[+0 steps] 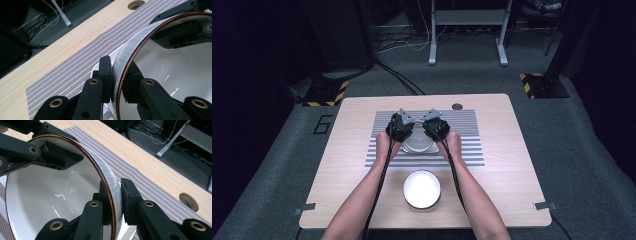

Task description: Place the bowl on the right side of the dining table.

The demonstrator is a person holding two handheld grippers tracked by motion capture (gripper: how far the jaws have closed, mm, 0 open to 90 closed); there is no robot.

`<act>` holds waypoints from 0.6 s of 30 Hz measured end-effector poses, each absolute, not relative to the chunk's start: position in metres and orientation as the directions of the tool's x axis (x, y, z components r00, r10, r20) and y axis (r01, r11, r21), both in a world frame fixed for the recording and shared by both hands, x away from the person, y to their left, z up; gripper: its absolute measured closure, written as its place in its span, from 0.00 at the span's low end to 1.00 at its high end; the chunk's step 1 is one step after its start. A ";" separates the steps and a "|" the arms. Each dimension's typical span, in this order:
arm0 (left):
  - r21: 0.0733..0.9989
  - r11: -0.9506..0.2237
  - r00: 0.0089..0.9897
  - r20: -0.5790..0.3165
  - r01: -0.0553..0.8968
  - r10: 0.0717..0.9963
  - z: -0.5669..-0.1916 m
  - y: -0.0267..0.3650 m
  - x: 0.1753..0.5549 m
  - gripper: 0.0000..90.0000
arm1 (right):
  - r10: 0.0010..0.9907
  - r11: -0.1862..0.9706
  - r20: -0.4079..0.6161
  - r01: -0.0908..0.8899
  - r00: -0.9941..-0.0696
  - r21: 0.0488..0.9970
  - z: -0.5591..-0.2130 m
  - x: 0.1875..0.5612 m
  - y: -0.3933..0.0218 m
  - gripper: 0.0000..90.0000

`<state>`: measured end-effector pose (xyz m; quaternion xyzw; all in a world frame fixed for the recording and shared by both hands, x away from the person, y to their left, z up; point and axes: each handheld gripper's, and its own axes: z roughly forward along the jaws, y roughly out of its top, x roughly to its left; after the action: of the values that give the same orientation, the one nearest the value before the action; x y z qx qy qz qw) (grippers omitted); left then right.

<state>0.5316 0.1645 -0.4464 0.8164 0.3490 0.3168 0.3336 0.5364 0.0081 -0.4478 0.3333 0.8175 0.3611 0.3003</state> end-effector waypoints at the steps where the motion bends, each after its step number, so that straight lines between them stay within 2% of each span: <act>1: 0.766 -0.531 0.555 0.281 0.361 0.783 -0.448 0.164 0.532 0.88 | 0.769 0.510 -0.236 0.347 -0.595 0.787 -0.451 0.538 0.007 0.89; 18: 0.736 -0.541 0.551 0.275 0.407 0.788 -0.461 0.157 0.549 0.87 | 0.795 0.478 -0.185 0.408 -0.578 0.778 -0.468 0.553 0.006 0.88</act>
<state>0.5493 0.1574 -0.4614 0.8232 0.3630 0.3048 0.3126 0.5534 0.0061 -0.4680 0.3691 0.8148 0.3534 0.2738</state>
